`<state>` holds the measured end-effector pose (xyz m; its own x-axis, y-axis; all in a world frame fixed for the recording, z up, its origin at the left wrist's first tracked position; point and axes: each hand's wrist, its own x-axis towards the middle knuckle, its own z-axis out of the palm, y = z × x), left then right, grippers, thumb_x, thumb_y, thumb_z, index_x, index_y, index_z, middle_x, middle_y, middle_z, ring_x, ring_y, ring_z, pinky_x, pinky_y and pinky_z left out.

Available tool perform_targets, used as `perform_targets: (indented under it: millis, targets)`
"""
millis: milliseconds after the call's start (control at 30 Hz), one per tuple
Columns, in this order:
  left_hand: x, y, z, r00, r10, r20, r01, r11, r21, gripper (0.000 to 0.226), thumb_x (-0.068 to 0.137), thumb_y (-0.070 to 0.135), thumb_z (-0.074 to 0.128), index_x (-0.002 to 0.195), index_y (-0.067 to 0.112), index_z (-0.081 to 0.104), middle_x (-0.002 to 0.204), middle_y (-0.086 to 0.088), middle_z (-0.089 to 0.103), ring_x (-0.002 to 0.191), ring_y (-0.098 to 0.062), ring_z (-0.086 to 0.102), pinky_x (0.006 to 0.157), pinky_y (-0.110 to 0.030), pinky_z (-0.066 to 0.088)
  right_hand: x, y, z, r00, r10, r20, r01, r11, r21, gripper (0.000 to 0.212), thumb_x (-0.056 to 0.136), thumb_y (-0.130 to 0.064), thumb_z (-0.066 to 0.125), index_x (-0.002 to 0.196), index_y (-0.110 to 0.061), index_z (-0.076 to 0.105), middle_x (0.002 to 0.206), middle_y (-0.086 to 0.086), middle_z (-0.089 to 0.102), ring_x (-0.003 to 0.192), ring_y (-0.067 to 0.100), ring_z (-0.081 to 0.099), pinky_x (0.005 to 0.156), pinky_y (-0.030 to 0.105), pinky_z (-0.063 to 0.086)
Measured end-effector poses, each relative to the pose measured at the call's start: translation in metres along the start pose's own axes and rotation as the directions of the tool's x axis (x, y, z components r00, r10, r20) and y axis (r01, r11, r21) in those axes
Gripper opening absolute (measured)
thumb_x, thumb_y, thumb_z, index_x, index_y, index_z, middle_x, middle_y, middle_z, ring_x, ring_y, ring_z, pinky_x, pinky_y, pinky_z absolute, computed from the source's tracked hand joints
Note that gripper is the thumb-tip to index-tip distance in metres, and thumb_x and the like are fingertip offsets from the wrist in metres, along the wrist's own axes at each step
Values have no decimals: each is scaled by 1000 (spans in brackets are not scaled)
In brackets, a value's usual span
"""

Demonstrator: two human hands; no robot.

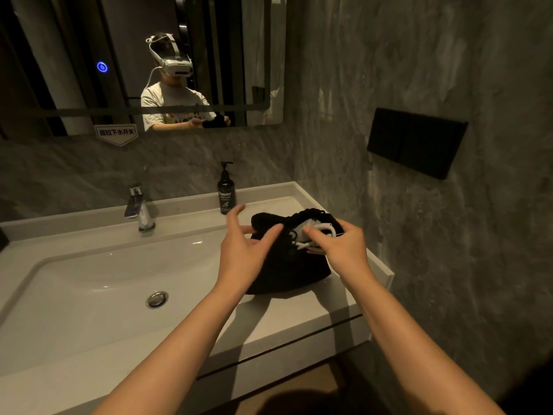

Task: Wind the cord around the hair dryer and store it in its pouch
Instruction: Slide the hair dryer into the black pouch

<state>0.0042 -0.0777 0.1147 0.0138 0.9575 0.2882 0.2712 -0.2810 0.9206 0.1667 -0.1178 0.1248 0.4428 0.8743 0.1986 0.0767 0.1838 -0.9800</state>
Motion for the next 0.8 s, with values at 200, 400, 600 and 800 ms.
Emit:
perform_targets:
  millis: [200, 400, 600, 800]
  targets:
    - [14, 1, 12, 988, -67, 142, 12, 935, 354, 81, 69, 33, 83, 135, 13, 41, 130, -8, 57, 117, -24, 56, 90, -30, 47, 6, 3, 1, 997, 80, -4, -80, 996, 29, 13, 73, -7, 79, 74, -10, 67, 73, 8, 68, 64, 15, 69, 54, 27, 59]
    - [39, 0, 5, 930, -264, 255, 283, 958, -39, 49, 87, -4, 59, 135, 3, 49, 91, -13, 65, 75, -16, 63, 74, -31, 58, 14, 4, -1, 989, 148, -6, -148, 988, 52, 14, 74, -5, 79, 74, -9, 66, 73, 10, 68, 58, 13, 70, 55, 28, 60]
    - [47, 5, -13, 980, -148, 133, 144, 989, 41, 28, 94, 2, 47, 115, 6, 65, 101, -15, 64, 80, -16, 60, 83, -36, 56, 21, 7, -2, 977, 214, -13, -213, 974, 79, 14, 74, -4, 79, 75, -7, 65, 71, 10, 67, 58, 17, 69, 53, 28, 60]
    - [39, 5, 2, 932, -255, 258, 207, 958, 199, 63, 67, 63, 72, 98, 11, 55, 97, -4, 62, 87, -18, 65, 63, -33, 60, 22, 10, 6, 976, 216, -20, -215, 975, 51, 15, 73, -7, 80, 78, -6, 66, 72, 9, 69, 54, 12, 69, 50, 26, 58]
